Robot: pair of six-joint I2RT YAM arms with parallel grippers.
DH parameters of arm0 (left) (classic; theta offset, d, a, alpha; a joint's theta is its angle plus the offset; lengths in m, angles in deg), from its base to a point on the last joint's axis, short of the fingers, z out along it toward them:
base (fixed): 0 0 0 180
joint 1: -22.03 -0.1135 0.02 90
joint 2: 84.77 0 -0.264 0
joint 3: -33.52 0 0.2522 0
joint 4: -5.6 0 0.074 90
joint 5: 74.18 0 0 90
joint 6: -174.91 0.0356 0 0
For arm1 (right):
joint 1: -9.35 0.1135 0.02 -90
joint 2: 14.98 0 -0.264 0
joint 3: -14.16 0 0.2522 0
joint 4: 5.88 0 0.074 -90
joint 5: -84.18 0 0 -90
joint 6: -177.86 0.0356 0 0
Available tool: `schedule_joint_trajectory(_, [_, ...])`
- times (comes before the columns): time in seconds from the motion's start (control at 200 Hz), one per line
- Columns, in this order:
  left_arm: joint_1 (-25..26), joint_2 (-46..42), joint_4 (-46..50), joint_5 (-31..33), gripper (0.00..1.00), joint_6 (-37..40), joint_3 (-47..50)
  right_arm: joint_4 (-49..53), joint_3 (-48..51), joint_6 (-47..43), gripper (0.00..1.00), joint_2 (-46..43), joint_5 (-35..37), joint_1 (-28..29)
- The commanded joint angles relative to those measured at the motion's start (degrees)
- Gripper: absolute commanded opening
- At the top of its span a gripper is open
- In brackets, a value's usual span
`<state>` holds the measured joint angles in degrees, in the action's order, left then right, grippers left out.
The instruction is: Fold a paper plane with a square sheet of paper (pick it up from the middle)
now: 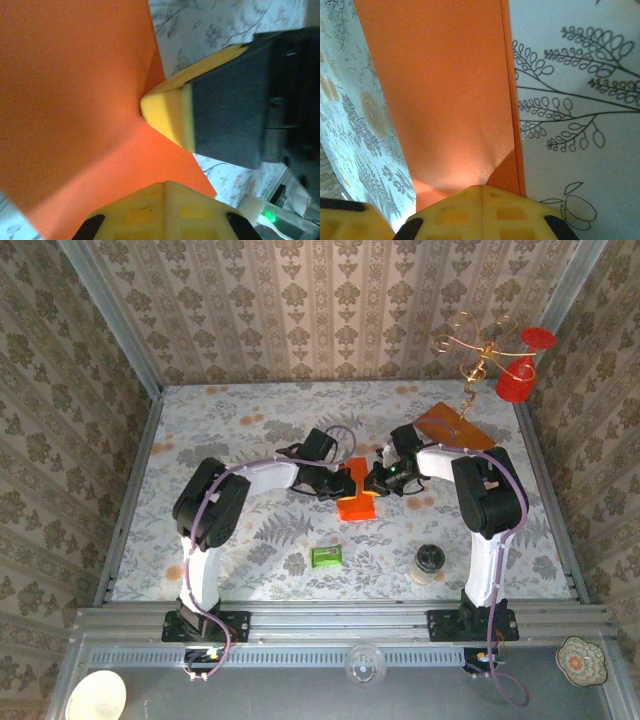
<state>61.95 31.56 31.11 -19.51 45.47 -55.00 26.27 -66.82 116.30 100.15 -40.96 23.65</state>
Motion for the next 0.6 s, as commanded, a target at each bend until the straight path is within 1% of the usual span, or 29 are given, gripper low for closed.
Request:
schedule_joint_trajectory(0.0, [0.08, 2.24, 1.61, -0.67, 0.00, -0.99, 0.28, 8.68, 3.24, 0.38, 0.04, 5.76, 15.54, -0.61])
schedule_joint_trajectory(0.075, [0.07, 1.98, 1.33, 0.17, 0.00, -0.99, 2.56, 8.62, 3.32, 0.78, 0.04, 5.68, 16.22, -0.61])
schedule_joint_trajectory(0.17, [-0.28, 0.30, -1.64, 0.32, 0.00, -2.25, 8.03, 8.67, 3.26, 1.15, 0.04, 5.45, 16.78, -0.61])
schedule_joint_trajectory(0.315, [-0.22, -3.33, -1.44, 2.93, 0.00, -1.78, 15.44, 8.95, 2.80, 1.66, 0.04, 5.82, 17.62, -0.64])
schedule_joint_trajectory(0.45, [0.21, -7.06, 0.47, 5.09, 0.00, -0.46, 20.47, 8.34, 2.88, 2.53, 0.04, 5.89, 18.08, -0.68])
schedule_joint_trajectory(0.595, [1.16, -10.72, 3.37, 6.22, 0.00, 1.99, 22.38, 7.47, 3.23, 3.14, 0.04, 5.58, 18.08, -0.51])
